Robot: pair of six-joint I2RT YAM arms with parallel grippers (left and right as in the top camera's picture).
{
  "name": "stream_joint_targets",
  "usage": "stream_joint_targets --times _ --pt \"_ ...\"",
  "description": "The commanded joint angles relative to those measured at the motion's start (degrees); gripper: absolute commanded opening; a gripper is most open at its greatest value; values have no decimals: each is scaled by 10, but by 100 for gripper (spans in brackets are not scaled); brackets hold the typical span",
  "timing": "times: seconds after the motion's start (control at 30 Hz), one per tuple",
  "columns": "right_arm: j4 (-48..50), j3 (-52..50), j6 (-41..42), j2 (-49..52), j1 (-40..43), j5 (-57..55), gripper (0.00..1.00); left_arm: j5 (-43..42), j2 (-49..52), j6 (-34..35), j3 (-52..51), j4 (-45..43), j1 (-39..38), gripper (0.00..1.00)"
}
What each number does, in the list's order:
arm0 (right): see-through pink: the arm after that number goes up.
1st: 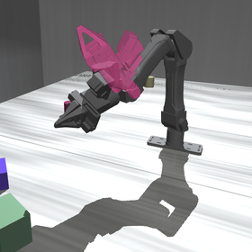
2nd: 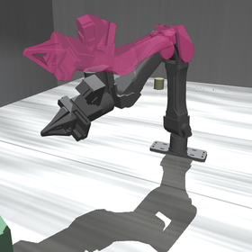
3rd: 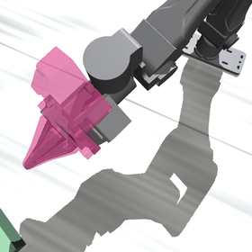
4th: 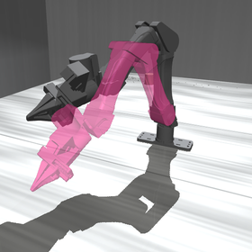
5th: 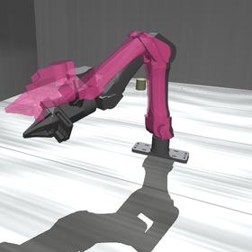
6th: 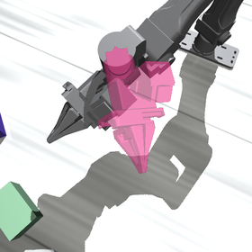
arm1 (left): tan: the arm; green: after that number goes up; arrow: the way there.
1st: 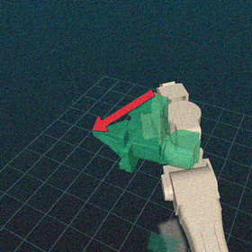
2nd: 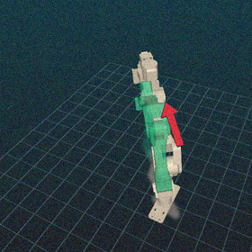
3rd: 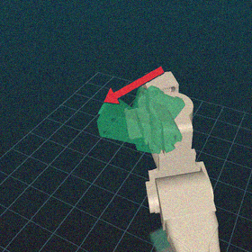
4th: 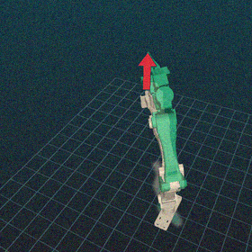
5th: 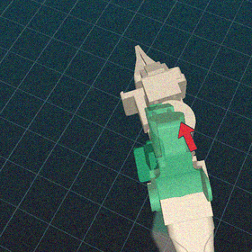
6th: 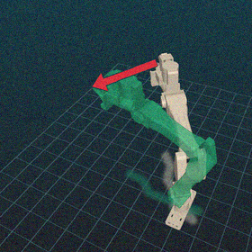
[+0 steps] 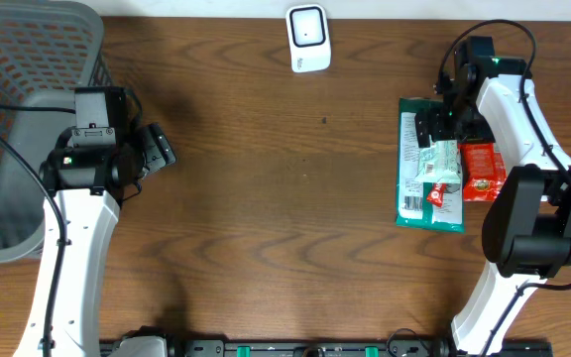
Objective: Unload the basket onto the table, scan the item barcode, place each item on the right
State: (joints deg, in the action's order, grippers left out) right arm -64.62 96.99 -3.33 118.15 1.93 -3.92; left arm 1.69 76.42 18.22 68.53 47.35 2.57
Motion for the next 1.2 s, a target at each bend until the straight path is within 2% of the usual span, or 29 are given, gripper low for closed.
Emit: stream_joint_targets --times 0.0,0.33,1.0,1.17 --pt "1 11 3 -5 2 -7 99 5 -3 1 11 0 2 85" --pt "1 11 3 -51 4 -5 99 5 -3 1 11 0 2 85" --pt "1 11 3 -425 -4 -5 99 5 -3 1 11 0 2 85" --pt "-2 11 3 -489 -24 -5 99 5 -3 1 11 0 2 85"
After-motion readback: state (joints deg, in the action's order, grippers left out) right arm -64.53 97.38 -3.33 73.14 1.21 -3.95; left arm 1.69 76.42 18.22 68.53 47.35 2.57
